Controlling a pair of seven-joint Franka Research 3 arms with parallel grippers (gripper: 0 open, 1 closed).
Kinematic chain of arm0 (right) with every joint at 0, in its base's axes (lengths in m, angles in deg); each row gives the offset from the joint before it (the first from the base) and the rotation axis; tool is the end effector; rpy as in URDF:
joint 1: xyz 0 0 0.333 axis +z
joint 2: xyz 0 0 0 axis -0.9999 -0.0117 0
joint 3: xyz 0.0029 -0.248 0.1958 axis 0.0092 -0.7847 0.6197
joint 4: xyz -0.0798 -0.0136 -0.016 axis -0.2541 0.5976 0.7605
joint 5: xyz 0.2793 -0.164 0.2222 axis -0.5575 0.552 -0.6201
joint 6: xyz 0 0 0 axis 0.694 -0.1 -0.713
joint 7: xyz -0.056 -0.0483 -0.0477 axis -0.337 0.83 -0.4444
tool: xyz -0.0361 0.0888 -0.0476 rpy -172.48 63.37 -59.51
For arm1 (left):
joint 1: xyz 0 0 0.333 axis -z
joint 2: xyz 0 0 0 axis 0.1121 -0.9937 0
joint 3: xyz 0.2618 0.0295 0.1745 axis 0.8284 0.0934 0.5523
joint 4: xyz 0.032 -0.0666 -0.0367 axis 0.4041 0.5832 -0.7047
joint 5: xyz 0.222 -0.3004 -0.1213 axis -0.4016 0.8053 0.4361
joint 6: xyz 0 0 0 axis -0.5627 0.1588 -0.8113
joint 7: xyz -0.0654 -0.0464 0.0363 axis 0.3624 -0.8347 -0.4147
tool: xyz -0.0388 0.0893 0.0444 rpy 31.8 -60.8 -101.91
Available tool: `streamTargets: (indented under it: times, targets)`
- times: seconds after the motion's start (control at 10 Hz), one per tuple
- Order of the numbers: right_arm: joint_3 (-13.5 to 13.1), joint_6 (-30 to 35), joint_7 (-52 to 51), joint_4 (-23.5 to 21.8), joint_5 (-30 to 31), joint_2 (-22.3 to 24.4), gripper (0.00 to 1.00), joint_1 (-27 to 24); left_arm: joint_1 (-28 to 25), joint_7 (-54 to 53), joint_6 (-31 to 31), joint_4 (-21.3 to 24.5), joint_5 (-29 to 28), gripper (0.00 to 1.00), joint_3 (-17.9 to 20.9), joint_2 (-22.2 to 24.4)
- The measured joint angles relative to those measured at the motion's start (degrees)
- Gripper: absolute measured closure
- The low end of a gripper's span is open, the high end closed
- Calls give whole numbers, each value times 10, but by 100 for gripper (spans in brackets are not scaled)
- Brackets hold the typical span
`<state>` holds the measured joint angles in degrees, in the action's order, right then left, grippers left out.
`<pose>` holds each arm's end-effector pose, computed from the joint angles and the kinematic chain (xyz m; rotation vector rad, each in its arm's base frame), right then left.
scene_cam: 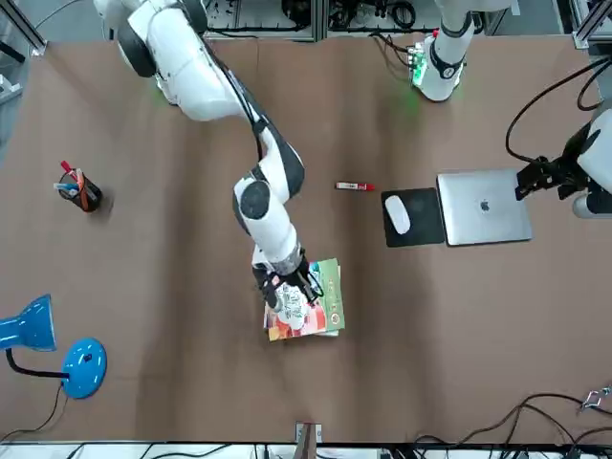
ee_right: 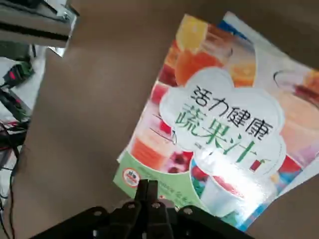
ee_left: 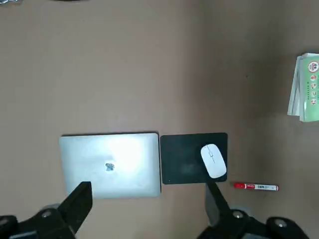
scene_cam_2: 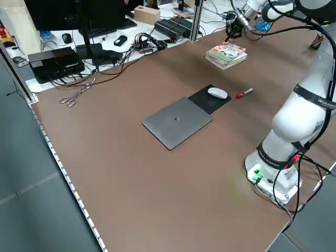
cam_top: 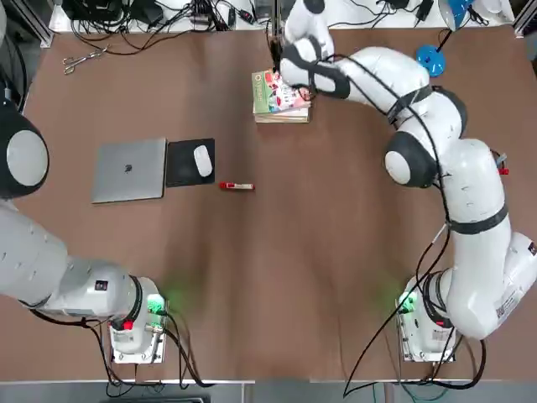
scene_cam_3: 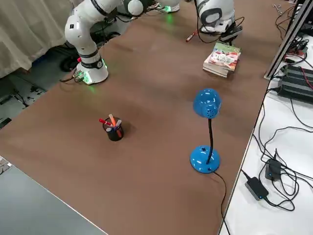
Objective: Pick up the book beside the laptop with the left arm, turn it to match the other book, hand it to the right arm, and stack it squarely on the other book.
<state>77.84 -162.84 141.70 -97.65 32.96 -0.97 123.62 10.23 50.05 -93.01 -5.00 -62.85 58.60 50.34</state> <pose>0.6561 0.4707 0.3060 -2.4211 1.2259 -0.1548 0.5868 -0.0327 0.6123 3.1220 0.0131 -0.0082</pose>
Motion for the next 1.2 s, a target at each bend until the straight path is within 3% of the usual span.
streamTargets:
  times: [0.6,1.2]
  targets:
    - [-1,1,-141,9,0,2,100,-61,0,1,0,0,0,0,-5,0]
    - [-3,-1,-287,8,0,-5,100,-82,0,1,0,0,0,0,-5,0]
